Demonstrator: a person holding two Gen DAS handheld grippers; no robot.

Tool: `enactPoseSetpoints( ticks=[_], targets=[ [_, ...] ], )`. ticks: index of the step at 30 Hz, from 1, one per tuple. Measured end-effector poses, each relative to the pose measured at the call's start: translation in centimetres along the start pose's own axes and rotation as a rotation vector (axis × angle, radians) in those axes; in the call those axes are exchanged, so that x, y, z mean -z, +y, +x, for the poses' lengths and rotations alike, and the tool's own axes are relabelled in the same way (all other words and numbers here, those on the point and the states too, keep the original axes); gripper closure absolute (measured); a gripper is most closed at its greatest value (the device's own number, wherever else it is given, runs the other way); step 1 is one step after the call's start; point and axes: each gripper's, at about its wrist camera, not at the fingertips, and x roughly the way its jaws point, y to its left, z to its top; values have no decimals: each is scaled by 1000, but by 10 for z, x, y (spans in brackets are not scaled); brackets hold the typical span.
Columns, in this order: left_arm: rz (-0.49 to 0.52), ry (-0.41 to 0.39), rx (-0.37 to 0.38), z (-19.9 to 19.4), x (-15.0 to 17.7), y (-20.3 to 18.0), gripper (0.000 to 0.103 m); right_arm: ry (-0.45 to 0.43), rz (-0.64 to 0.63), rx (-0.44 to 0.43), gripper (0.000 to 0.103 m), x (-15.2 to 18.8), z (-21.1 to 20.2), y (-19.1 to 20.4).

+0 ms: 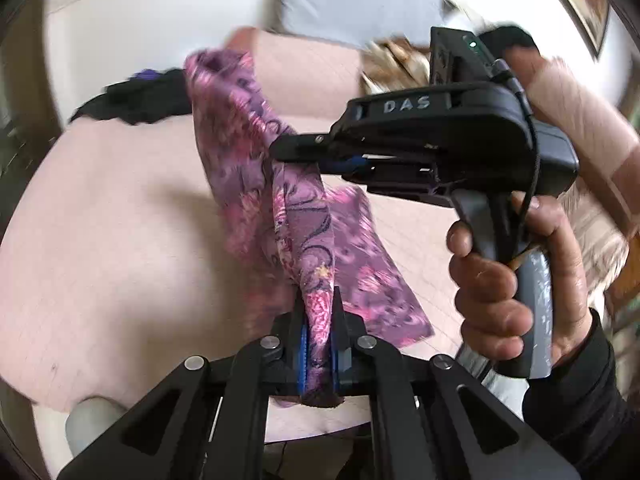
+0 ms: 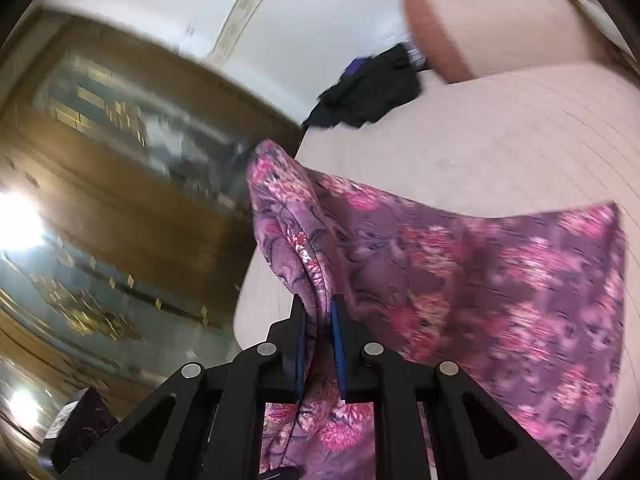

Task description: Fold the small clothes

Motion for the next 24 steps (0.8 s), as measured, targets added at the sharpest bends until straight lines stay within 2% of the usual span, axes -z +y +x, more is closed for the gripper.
enactPoseSetpoints(
  ticks=[4,10,12,14,17,18,19,20,21,22,24],
  targets=[
    [73,108,45,61,-11,-44,95,-53,108,-16,90,12,-44,-72],
    [135,247,10,151,-11,-83,95,-81,274,-3,90,25,-58,-176],
    [120,277,2,169,-8,-82,94,-71,316,4,90,26,-52,-202],
    [94,328,26,181,-5,-73,90,-49,354,12,88,27,-41,-223],
    [88,331,89,170,-5,-58,82,-32,423,69,82,33,-34,-243],
    [69,314,120,158,-6,-50,78,-47,432,74,70,35,-39,-243],
    [42,287,146,145,-7,-39,67,-77,423,69,50,39,-50,-237],
    [19,260,157,134,-7,-29,52,-101,409,64,40,43,-60,-230],
    [-14,218,151,121,-8,-14,46,-141,391,63,26,52,-76,-218],
    [-40,177,122,112,-9,2,38,-163,382,63,25,59,-86,-209],
    [-81,133,56,103,-7,26,36,-172,360,50,25,80,-99,-188]
  ],
)
